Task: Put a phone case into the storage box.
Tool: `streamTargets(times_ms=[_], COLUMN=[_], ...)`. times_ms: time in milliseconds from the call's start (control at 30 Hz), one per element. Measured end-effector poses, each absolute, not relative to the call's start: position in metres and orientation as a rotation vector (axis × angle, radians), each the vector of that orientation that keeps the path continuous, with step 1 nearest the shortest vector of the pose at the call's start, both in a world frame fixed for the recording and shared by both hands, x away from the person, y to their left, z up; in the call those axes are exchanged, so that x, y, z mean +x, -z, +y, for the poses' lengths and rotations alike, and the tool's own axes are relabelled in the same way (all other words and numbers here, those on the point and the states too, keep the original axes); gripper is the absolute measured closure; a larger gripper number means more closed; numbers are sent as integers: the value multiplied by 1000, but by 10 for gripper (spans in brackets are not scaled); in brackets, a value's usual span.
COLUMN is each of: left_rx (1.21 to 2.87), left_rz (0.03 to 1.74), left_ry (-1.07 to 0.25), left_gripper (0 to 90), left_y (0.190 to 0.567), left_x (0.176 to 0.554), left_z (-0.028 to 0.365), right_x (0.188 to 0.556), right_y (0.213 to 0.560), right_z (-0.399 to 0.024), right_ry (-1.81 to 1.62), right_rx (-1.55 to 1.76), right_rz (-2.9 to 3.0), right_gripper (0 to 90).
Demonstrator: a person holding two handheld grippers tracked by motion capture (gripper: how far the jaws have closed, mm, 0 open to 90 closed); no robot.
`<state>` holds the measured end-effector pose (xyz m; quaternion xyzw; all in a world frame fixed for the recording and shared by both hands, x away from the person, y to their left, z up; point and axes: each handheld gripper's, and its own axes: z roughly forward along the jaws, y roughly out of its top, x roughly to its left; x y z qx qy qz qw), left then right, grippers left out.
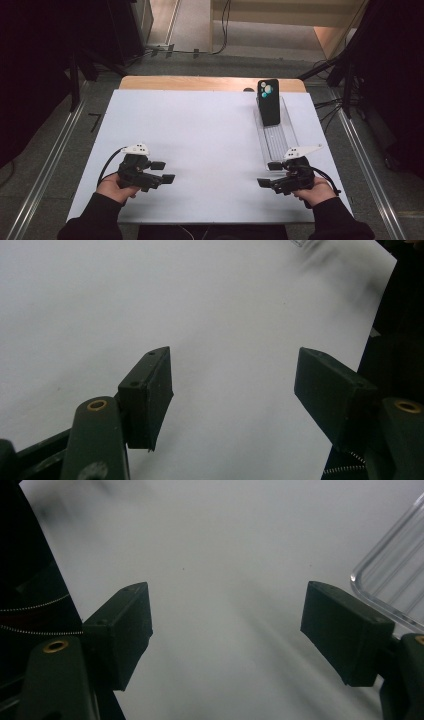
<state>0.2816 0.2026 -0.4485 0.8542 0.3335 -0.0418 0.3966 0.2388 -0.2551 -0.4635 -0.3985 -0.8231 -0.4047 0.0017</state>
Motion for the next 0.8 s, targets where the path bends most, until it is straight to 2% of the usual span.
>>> streamTargets(times_ms=[800], left_rx=[2174], left_rz=[857], left_ry=[106], left_gripper=[320], left_y=[453], left_x=[283], left_z=[207], right_x=[238], right_y=[475], right_z=[-275], right_ry=[1234], right_rx=[-1349], right_rz=[-2579], right_gripper=[186])
